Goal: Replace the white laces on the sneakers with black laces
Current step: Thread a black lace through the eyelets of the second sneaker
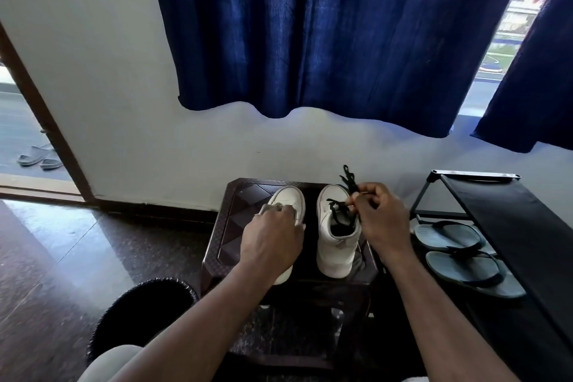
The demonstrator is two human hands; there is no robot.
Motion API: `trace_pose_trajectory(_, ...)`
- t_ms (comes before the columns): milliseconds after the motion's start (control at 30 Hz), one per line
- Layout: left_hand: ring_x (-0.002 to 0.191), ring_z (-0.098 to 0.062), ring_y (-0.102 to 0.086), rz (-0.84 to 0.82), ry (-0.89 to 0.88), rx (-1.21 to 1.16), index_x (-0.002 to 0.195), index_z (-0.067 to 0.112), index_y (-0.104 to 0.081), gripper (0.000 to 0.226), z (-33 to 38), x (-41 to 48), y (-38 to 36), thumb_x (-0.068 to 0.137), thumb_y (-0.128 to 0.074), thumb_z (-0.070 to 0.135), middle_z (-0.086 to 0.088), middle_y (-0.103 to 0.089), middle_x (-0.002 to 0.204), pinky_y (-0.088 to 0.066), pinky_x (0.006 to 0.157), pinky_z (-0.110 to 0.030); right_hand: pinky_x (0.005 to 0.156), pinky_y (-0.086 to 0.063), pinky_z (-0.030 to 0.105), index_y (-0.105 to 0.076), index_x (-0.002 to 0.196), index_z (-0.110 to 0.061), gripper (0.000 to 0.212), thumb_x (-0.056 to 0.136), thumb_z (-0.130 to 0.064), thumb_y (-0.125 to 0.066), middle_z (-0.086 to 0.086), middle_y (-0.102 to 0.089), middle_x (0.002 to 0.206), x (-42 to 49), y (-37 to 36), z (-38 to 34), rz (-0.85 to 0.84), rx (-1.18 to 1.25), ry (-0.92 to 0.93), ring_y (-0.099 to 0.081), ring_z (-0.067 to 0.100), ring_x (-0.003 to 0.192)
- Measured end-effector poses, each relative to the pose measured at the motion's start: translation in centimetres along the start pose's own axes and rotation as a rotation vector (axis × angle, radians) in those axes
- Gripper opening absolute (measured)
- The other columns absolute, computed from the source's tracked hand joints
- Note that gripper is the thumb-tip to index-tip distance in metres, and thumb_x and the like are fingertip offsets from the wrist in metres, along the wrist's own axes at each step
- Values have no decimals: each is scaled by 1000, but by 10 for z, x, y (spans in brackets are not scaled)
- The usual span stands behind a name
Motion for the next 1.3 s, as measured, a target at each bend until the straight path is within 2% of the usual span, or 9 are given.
trace_pose_trajectory(133, 98, -44, -68, -48, 100, -41, 132, 22, -49, 39, -8, 14, 3, 95, -55, 34, -13, -72, 107, -45, 70, -40, 67, -57, 28, -57, 103, -26, 21, 97, -7, -60, -4, -77, 78, -3, -34, -22, -55, 7, 17, -73, 12, 66)
trace_pose_trajectory(267, 98, -40, -68, -92, 90, -93, 117, 26, -62, 28, -16, 20, 4, 92, -58, 39, -10, -72, 107, -49, 71, -38, 59, -52, 31, -65, 91, -22, 24, 97, -2, -54, 2, -76, 80, 1, -66, -21, -139, 59, -35, -72, 20, 59)
trace_pose_trajectory(433, 91, -24, -69, 117, 5, -318, 111, 36, -74, 21, -27, 27, 14, 91, -67, 38, 8, -62, 110, -57, 81, -39, 67, -59, 30, -64, 107, -6, 23, 104, 6, -45, 15, -77, 99, 3, -91, -22, -188, 788, -305, -77, 26, 80)
trace_pose_trajectory(600, 101, -9, -56, -71, -117, -602, 107, 17, -76, 21, -17, 46, 10, 86, -78, 18, 4, -68, 108, -48, 95, -38, 70, -63, 25, -65, 106, -5, 27, 103, 7, -41, 19, -75, 105, 16, -99, -42, -242, 1228, -438, -76, 34, 102)
trace_pose_trajectory(700, 94, -11, -62, -118, -162, -669, 99, 12, -74, 12, -12, 57, 8, 88, -76, 16, 1, -75, 96, -49, 88, -39, 72, -63, 26, -65, 106, -3, 26, 103, 7, -40, 19, -74, 102, 30, -99, -58, -218, 1325, -435, -76, 37, 102)
trace_pose_trajectory(833, 87, -10, -67, -215, -95, -894, 96, 16, -78, 8, -13, 66, -6, 93, -71, 14, 2, -78, 91, -55, 93, -44, 76, -63, 26, -64, 112, 0, 26, 104, 5, -40, 19, -74, 101, 45, -96, -65, -192, 1358, -435, -76, 37, 103)
trace_pose_trajectory(1033, 98, -29, -68, -377, -12, -1270, 103, -2, -72, 30, -7, 66, -17, 93, -59, 24, -13, -79, 97, -47, 107, -62, 81, -63, 27, -60, 124, 0, 27, 105, 4, -41, 19, -73, 102, 56, -91, -59, -98, 1373, -389, -76, 35, 105)
trace_pose_trajectory(1200, 72, -11, -64, -217, -12, -1067, 87, 17, -74, 14, -17, 67, -8, 97, -71, 26, 4, -76, 73, -54, 77, -44, 79, -63, 29, -62, 113, -4, 24, 104, 6, -43, 17, -73, 105, 62, -83, -48, -58, 1246, -308, -75, 36, 106)
trace_pose_trajectory(1300, 60, -9, -57, -28, -4, -844, 86, 27, -77, 12, -40, 81, 4, 97, -73, 27, 14, -74, 72, -47, 63, -31, 81, -63, 36, -67, 103, -13, 23, 102, 3, -52, 10, -78, 104, 70, -58, -26, 95, 813, -139, -77, 31, 101)
Point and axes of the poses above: each hand's wrist, its own x-axis towards the middle knuckle, its own y-axis out of the back of the hand, z = x × y, the point moved 4 cm from there along x, towards the middle knuckle
